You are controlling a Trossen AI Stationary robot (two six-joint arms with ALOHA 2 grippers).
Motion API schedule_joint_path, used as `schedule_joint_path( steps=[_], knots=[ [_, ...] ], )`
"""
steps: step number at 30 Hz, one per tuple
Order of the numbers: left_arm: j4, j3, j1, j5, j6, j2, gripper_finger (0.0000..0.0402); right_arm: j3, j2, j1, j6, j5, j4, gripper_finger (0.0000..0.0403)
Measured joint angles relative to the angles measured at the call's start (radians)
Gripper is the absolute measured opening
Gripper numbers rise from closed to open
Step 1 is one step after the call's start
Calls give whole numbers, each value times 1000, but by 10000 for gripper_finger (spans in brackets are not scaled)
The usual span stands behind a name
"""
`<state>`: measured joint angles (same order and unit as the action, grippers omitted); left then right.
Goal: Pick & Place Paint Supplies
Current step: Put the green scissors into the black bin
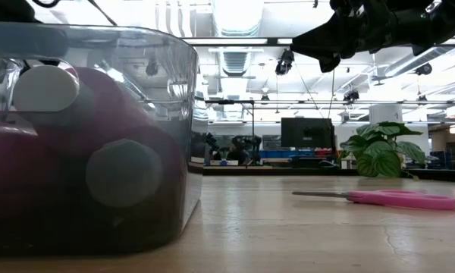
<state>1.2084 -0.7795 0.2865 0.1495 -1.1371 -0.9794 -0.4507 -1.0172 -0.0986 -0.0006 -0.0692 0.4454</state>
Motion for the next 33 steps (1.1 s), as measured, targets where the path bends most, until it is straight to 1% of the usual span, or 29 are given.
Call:
schedule_joint_path(
  steps=[3, 6, 10, 15, 20, 24, 33],
  knots=[
    [-3, 2, 40, -30, -41, 0, 4, 0, 0, 0, 0, 0, 0, 85],
    [-18, 32, 74, -42, -49, 0, 4, 0, 0, 0, 0, 0, 0, 85],
    [-85, 108, 105, -19, -65, 0, 4, 0, 0, 0, 0, 0, 0, 85],
    [-177, 188, 110, 0, -68, 0, 4, 0, 0, 0, 0, 0, 0, 85],
    [-241, 225, 110, 8, -68, 1, 5, 0, 0, 0, 0, 0, 0, 85],
    [-251, 249, 110, 42, -69, 1, 5, 0, 0, 0, 0, 0, 0, 85],
    [-273, 257, 110, 48, -76, 3, 6, 0, 0, 0, 0, 0, 0, 85]
  ],
)
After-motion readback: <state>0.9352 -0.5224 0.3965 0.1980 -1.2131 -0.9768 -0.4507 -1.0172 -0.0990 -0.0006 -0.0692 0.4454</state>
